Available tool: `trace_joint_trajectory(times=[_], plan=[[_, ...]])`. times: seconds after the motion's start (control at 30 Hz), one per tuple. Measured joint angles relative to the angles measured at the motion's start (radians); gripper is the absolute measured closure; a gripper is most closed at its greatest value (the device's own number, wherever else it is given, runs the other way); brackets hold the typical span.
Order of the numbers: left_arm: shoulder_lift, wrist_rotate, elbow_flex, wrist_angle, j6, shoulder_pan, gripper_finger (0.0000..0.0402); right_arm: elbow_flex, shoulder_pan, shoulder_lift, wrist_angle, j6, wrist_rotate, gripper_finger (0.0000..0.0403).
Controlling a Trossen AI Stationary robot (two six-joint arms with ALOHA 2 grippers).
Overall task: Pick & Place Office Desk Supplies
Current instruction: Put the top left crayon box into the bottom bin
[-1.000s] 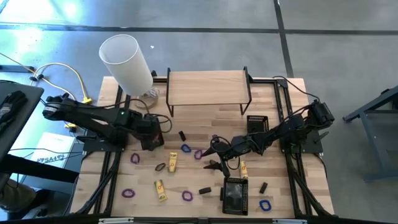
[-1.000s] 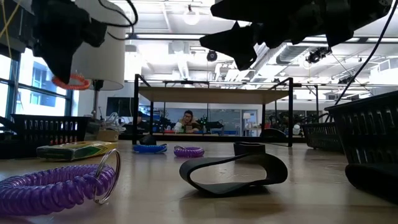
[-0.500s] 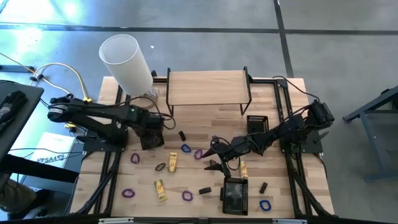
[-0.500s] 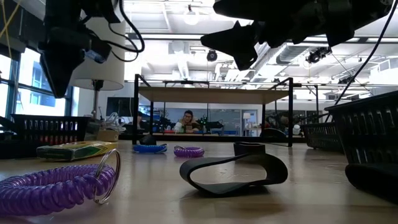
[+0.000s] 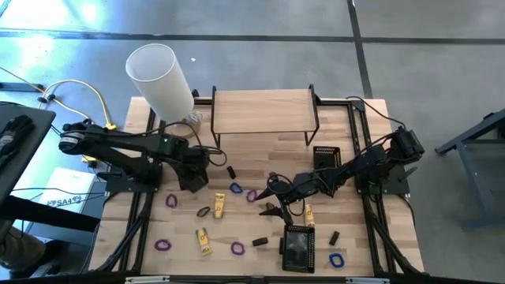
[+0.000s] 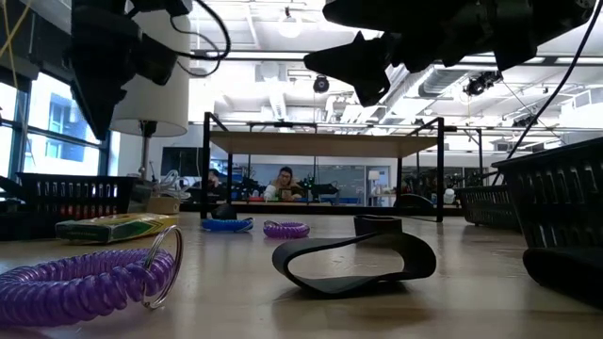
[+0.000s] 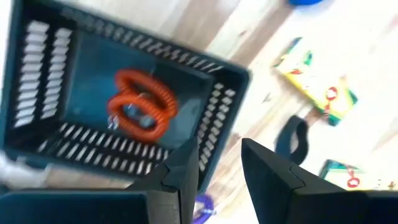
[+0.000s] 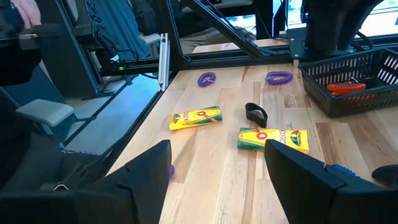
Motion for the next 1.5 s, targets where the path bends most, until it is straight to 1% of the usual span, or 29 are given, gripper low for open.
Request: trace_joint_trajectory(times=[0.1, 0.17, 0.33, 0.37, 0.43, 0.53, 0.57, 0.63, 0.7, 0.73, 0.8, 0.9, 0.97, 1.17, 1.27, 1.33, 1.4, 1.47, 1.5], plan=[[0.007, 0.031, 0.0, 0.053, 0.037, -0.004, 0.0276, 0.0, 0.0, 0.0, 0.0, 0.0, -0.001, 0.0156], [0.011, 0.049, 0.0, 0.076, 0.06, -0.004, 0.0263, 0.0, 0.0, 0.0, 0.001, 0.0, -0.002, 0.0156], [0.019, 0.052, -0.001, 0.15, 0.044, -0.004, 0.0203, 0.0, 0.0, 0.0, -0.001, 0.002, -0.003, 0.0156], [0.022, 0.063, -0.001, 0.185, 0.022, -0.005, 0.0189, 0.0, 0.0, 0.0, -0.001, 0.002, -0.002, 0.0156], [0.028, 0.125, -0.003, 0.284, -0.03, -0.012, 0.0162, 0.0, 0.0, 0.0, -0.001, 0.002, -0.002, 0.0156], [0.037, 0.223, -0.002, 0.513, -0.045, -0.034, 0.013, 0.0, 0.0, 0.0, 0.002, 0.0, -0.002, 0.0156], [0.039, 0.253, -0.002, 0.587, -0.016, -0.043, 0.0124, 0.0, 0.0, 0.0, 0.003, 0.0, -0.002, 0.0156], [0.042, 0.323, 0.0, 0.738, 0.11, -0.062, 0.0117, 0.0, 0.0, 0.0, 0.003, 0.0, -0.002, 0.0156], [0.042, 0.379, 0.001, 0.822, 0.23, -0.069, 0.0115, 0.0, 0.0, 0.0, 0.004, 0.0, -0.002, 0.0156], [0.042, 0.379, 0.008, 0.837, 0.271, -0.072, 0.0115, 0.0, 0.0, 0.0, 0.004, 0.0, -0.002, 0.0156], [0.042, 0.326, 0.03, 0.802, 0.324, -0.075, 0.0114, 0.0, 0.0, 0.0, 0.005, 0.0, -0.002, 0.0156], [0.058, 0.217, 0.081, 0.682, 0.401, -0.074, 0.0114, 0.0, 0.0, 0.0, 0.008, 0.0, -0.002, 0.0156], [0.08, 0.165, 0.128, 0.583, 0.445, -0.08, 0.0114, 0.0, 0.0, 0.0, 0.009, 0.01, -0.003, 0.0156], [0.177, 0.031, 0.3, 0.38, 0.563, -0.136, 0.0114, 0.0, 0.0, 0.0, 0.015, 0.021, -0.002, 0.0156], [0.232, -0.092, 0.383, 0.208, 0.602, -0.169, 0.0114, 0.0, 0.0, 0.0, 0.015, 0.021, -0.003, 0.0156], [0.274, -0.149, 0.411, 0.107, 0.619, -0.193, 0.0114, 0.0, 0.0, 0.0, 0.013, 0.021, -0.003, 0.0156], [0.313, -0.17, 0.414, 0.061, 0.591, -0.211, 0.0114, 0.0, 0.0, 0.0, 0.007, 0.021, -0.003, 0.0156], [0.352, -0.173, 0.414, 0.058, 0.487, -0.219, 0.0114, 0.0, 0.0, 0.0, 0.006, 0.02, -0.003, 0.0156], [0.37, -0.171, 0.414, 0.057, 0.404, -0.219, 0.0114, 0.0, 0.0, 0.0, 0.006, 0.019, -0.003, 0.0156]])
